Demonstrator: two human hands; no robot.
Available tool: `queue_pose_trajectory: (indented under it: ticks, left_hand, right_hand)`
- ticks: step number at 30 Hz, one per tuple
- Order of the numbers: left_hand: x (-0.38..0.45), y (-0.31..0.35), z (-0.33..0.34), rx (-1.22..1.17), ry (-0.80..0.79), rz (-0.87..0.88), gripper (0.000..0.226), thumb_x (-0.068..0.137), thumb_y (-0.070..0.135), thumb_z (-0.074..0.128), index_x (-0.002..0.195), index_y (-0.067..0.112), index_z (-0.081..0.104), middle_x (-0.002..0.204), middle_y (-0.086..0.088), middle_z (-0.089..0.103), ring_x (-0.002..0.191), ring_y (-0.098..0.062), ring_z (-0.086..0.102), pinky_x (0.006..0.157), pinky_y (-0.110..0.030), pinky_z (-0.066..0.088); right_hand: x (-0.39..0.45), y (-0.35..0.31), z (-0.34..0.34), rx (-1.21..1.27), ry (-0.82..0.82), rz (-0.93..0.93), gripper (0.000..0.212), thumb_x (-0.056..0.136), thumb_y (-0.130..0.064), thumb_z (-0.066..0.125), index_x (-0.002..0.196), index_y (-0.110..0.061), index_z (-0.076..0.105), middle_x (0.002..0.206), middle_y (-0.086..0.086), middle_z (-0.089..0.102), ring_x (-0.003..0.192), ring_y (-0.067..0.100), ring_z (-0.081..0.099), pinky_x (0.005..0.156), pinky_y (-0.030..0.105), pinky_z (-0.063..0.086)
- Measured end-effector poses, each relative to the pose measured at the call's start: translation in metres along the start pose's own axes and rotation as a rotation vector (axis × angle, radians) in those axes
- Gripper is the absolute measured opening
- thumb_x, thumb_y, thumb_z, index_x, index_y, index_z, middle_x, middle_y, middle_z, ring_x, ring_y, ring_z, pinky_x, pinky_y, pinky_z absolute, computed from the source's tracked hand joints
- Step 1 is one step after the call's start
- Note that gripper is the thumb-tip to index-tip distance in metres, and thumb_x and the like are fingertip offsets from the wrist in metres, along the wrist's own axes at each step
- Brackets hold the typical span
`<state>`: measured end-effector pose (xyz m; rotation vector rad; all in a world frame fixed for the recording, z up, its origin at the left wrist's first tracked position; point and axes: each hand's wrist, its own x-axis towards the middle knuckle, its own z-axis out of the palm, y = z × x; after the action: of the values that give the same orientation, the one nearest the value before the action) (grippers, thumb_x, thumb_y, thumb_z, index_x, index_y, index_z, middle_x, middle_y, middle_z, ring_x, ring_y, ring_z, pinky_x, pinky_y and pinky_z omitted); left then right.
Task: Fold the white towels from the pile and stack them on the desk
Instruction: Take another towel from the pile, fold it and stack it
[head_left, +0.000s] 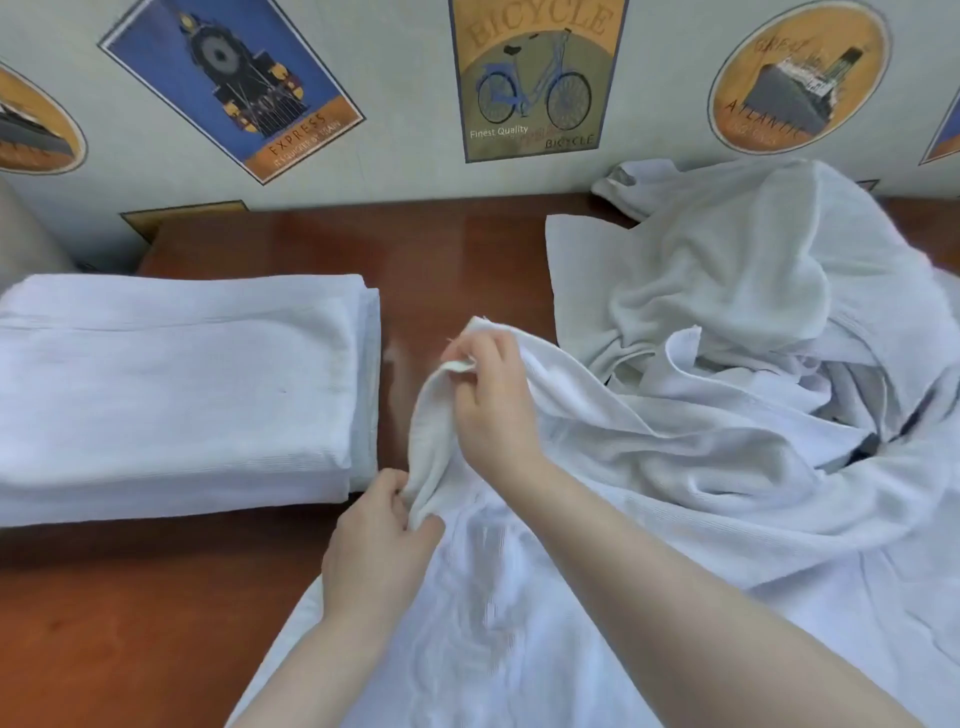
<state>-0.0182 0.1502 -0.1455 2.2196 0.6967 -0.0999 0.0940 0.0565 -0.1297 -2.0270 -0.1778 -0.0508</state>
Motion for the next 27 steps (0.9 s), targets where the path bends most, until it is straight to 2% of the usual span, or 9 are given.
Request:
queue_pose_trajectory:
  ticks: [6, 11, 15, 19, 22, 24, 25, 26, 27]
  left_hand:
    - [0.02, 0.03, -0.071, -0.23, 0.287, 0.118, 0.03, 0.062, 0.027, 0.074, 0.075, 0.027, 0.047, 0.055, 0.014, 0.045, 0.05, -0.006, 0.042, 0.049, -0.031, 0.033]
    - [0.046, 0.002, -0.101, -0.174, 0.137, 0.053, 0.08, 0.077, 0.017, 0.08, 0.144, 0.02, 0.036, 0.095, 0.005, 0.059, 0.079, -0.004, 0.056, 0.062, -0.023, 0.04]
    - [0.03, -0.04, -0.104, -0.157, 0.133, 0.117, 0.076, 0.073, 0.017, 0.081, 0.138, 0.013, 0.043, 0.117, 0.0, 0.045, 0.106, -0.02, 0.054, 0.088, -0.036, 0.048]
    - [-0.012, -0.093, -0.086, -0.156, -0.04, 0.141, 0.075, 0.074, 0.014, 0.081, 0.134, 0.004, 0.038, 0.125, -0.005, 0.04, 0.125, -0.031, 0.04, 0.106, -0.043, 0.035]
    - [-0.044, -0.136, -0.083, 0.042, -0.229, 0.124, 0.089, 0.077, 0.023, 0.08, 0.145, 0.005, 0.027, 0.143, -0.015, 0.034, 0.132, -0.033, 0.03, 0.109, -0.038, 0.023]
    - [-0.052, -0.157, -0.09, 0.08, -0.268, 0.143, 0.089, 0.076, 0.022, 0.08, 0.147, 0.009, 0.027, 0.144, -0.014, 0.033, 0.132, -0.033, 0.031, 0.108, -0.038, 0.025]
    - [-0.052, -0.162, -0.094, 0.051, -0.286, 0.136, 0.087, 0.075, 0.019, 0.08, 0.145, 0.008, 0.029, 0.14, -0.015, 0.038, 0.13, -0.034, 0.035, 0.106, -0.039, 0.029]
    - [-0.05, -0.165, -0.099, 0.004, -0.316, 0.102, 0.084, 0.075, 0.016, 0.081, 0.142, 0.007, 0.032, 0.134, -0.015, 0.044, 0.126, -0.034, 0.042, 0.102, -0.039, 0.035]
    - [-0.048, -0.166, -0.102, -0.037, -0.35, 0.069, 0.077, 0.075, 0.014, 0.08, 0.138, 0.007, 0.036, 0.127, -0.015, 0.05, 0.12, -0.034, 0.05, 0.096, -0.038, 0.04]
  right_hand:
    - [0.066, -0.101, 0.044, 0.26, -0.072, -0.248, 0.024, 0.081, 0.017, 0.049, 0.093, 0.005, 0.066, 0.107, 0.022, 0.057, 0.106, 0.033, 0.05, 0.095, 0.038, 0.04]
    - [0.05, -0.105, 0.086, 0.047, -0.518, -0.101, 0.052, 0.098, -0.001, 0.047, 0.147, -0.012, 0.037, 0.162, 0.01, 0.015, 0.147, 0.023, 0.021, 0.112, 0.033, 0.026]
    - [-0.066, -0.085, 0.089, 0.054, -0.039, 0.019, 0.047, 0.086, -0.001, 0.046, 0.127, -0.02, 0.056, 0.137, -0.011, 0.052, 0.122, 0.007, 0.051, 0.102, 0.033, 0.042]
    - [-0.243, -0.041, 0.092, -0.247, 0.229, -0.044, 0.038, 0.07, -0.018, 0.068, 0.106, -0.03, 0.06, 0.114, -0.021, 0.053, 0.108, 0.0, 0.053, 0.09, 0.019, 0.042]
    - [-0.318, -0.065, 0.123, -0.398, 0.393, 0.04, 0.044, 0.059, -0.067, 0.074, 0.084, -0.032, 0.063, 0.088, -0.012, 0.061, 0.112, -0.022, 0.045, 0.09, 0.012, 0.035]
    - [-0.327, -0.093, 0.146, -0.223, 0.666, -0.043, 0.104, 0.025, -0.102, 0.055, 0.032, 0.002, 0.051, 0.051, 0.007, 0.057, 0.08, -0.028, 0.048, 0.09, 0.018, 0.033]
    - [-0.322, -0.096, 0.156, -0.258, 0.911, -0.1, 0.083, 0.005, -0.097, 0.062, 0.013, -0.019, 0.032, 0.04, 0.008, 0.049, 0.067, -0.018, 0.052, 0.088, 0.023, 0.034]
    - [-0.327, -0.096, 0.161, -0.29, 1.028, -0.181, 0.088, 0.014, -0.09, 0.07, 0.018, -0.008, 0.04, 0.043, 0.002, 0.052, 0.069, -0.014, 0.057, 0.088, 0.027, 0.034]
    - [-0.341, -0.104, 0.16, -0.335, 0.798, -0.199, 0.096, 0.055, -0.049, 0.034, 0.047, 0.038, -0.004, 0.059, -0.014, 0.061, 0.088, -0.022, 0.057, 0.092, 0.029, 0.035]
